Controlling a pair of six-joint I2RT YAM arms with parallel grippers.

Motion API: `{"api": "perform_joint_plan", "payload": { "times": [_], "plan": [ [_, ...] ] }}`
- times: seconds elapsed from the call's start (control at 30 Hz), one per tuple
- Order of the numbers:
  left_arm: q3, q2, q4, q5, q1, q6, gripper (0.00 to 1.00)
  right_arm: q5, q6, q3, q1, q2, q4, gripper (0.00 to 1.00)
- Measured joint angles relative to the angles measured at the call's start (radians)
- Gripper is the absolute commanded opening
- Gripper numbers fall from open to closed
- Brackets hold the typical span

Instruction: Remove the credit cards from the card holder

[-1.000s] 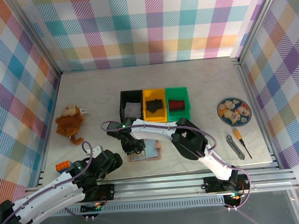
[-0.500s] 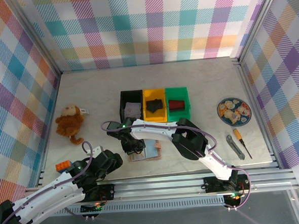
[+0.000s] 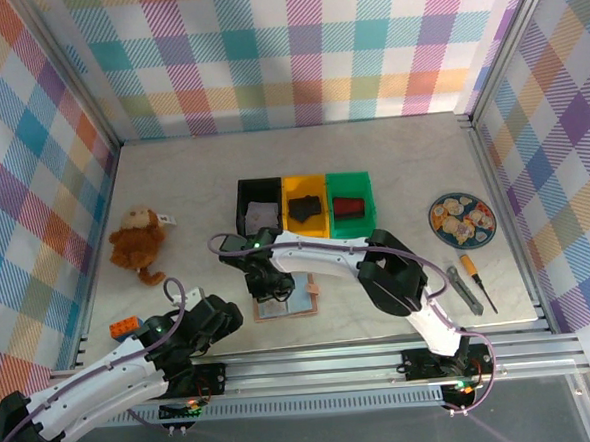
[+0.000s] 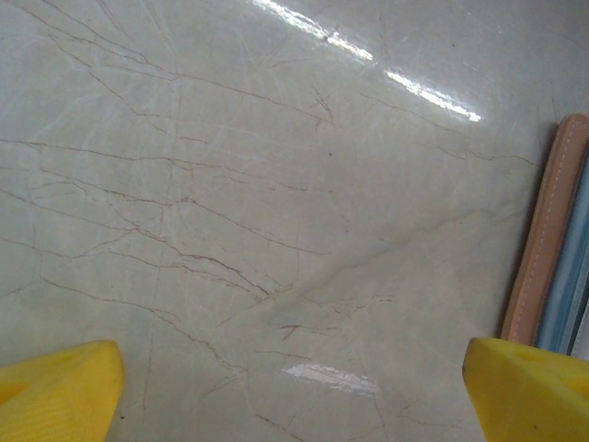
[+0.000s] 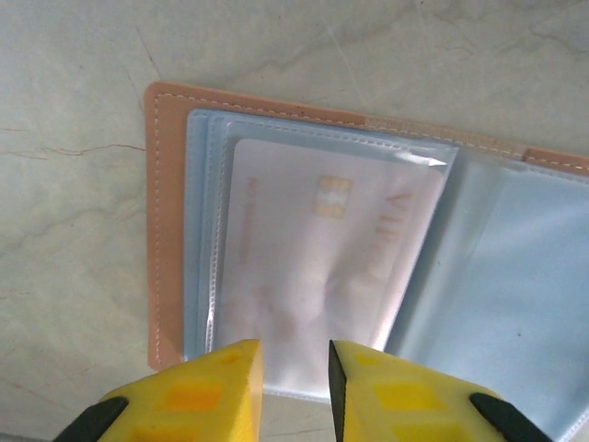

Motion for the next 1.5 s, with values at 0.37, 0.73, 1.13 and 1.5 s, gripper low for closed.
{"api": "perform_joint_plan", "payload": {
  "times": [0.37, 0.73, 1.13, 1.5],
  "plan": [
    [0.012, -0.051, -0.006, -0.019, 0.0, -0.002, 0.95, -0.022, 0.005, 0.055, -0.002, 0.022, -0.019, 0.39],
    [0.014, -0.172, -0.112, -0.069, 0.0, -0.011, 0.95, -0.023, 0.008, 0.193, 0.005, 0.145, -0.076, 0.37],
    [0.014, -0.172, -0.114, -0.071, 0.0, -0.008, 0.95, 0.002, 0.007, 0.22, 0.019, 0.183, -0.126, 0.32],
    [0.014, -0.172, -0.114, -0.07, 0.0, -0.008, 0.95, 0.03, 0.007, 0.227, 0.032, 0.194, -0.148, 0.3]
  ]
}}
